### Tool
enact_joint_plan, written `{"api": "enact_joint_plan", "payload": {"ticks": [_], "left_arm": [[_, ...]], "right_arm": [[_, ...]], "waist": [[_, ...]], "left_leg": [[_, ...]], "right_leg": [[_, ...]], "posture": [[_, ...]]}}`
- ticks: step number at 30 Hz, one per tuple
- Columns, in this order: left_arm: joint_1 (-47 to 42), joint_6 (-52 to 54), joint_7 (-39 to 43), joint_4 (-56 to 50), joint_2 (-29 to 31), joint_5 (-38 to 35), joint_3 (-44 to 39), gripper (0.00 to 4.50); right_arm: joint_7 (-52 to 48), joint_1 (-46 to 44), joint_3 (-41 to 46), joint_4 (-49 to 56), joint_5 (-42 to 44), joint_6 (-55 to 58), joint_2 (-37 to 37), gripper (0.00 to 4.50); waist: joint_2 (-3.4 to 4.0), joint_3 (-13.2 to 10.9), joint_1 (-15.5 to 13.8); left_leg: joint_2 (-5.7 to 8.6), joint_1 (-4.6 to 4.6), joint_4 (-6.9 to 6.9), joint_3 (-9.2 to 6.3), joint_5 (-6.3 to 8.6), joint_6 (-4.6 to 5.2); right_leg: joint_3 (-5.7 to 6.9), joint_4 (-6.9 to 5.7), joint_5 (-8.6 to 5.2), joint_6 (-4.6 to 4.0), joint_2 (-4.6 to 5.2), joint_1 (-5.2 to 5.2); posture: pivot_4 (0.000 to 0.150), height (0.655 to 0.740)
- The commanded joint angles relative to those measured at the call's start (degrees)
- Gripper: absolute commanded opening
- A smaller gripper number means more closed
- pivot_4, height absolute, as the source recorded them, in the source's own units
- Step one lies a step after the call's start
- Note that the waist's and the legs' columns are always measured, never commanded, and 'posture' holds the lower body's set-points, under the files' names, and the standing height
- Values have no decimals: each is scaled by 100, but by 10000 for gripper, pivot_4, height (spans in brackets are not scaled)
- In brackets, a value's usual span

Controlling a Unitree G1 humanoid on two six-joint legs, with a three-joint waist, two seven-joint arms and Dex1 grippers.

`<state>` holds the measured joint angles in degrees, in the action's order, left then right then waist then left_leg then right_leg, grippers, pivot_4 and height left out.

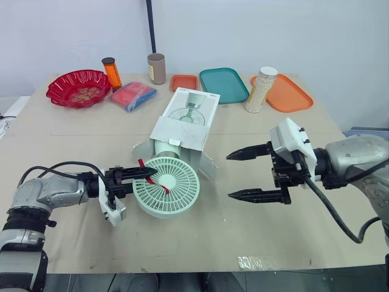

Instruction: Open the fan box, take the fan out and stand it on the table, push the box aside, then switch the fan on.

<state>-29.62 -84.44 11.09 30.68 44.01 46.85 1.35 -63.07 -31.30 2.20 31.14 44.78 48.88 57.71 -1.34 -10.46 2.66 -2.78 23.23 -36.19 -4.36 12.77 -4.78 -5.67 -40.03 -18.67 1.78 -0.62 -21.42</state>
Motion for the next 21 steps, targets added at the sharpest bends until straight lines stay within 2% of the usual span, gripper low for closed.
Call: {"api": "enact_joint_plan", "payload": {"ticks": [1, 4, 8, 13, 16, 21], "left_arm": [[-17, 168, -139, -48, 177, -113, 185, 20016], [-117, 279, -136, -110, 253, -382, 320, 20010], [-216, 505, 81, -309, 492, -1183, 575, 20010], [-259, 1242, 684, -644, 810, -2807, 1092, 20010], [-157, 2098, 1463, -1123, 980, -4270, 1443, 20010], [88, 2842, 2401, -1831, 1270, -5523, 1454, 20010]], "right_arm": [[86, -77, 59, 88, 23, -42, -16, 45000], [160, -60, 61, 103, 27, -27, -31, 45000], [314, -123, 126, 45, 95, 48, -97, 45000], [385, -172, 101, -66, -46, -35, -107, 45000], [412, -181, 87, -131, -109, -76, -116, 45000], [507, -179, 133, -199, -168, -88, -137, 45000]], "waist": [[0, 0, 0], [0, 0, -4], [0, 0, -1], [0, -1, 0], [1, -1, -3], [3, -3, 11]], "left_leg": [[0, 0, 0, 0, 0, 0], [0, 0, -1, 0, 0, 0], [-1, 0, -1, 0, 0, 0], [-1, 3, 0, -1, 1, 1], [-1, 5, -1, -2, 1, 1], [-3, 4, -1, -1, 3, 4]], "right_leg": [[0, 0, 0, 0, 0, 0], [0, 0, 0, 0, 0, 1], [0, 0, 0, 0, 0, 0], [2, 0, 0, 0, 0, -1], [3, 0, -1, 0, 0, -1], [3, 0, -3, -2, -3, -2]], "posture": [[1500, 7400], [1500, 7400], [1500, 7400], [1500, 7400], [1500, 7400], [1500, 7400]]}}
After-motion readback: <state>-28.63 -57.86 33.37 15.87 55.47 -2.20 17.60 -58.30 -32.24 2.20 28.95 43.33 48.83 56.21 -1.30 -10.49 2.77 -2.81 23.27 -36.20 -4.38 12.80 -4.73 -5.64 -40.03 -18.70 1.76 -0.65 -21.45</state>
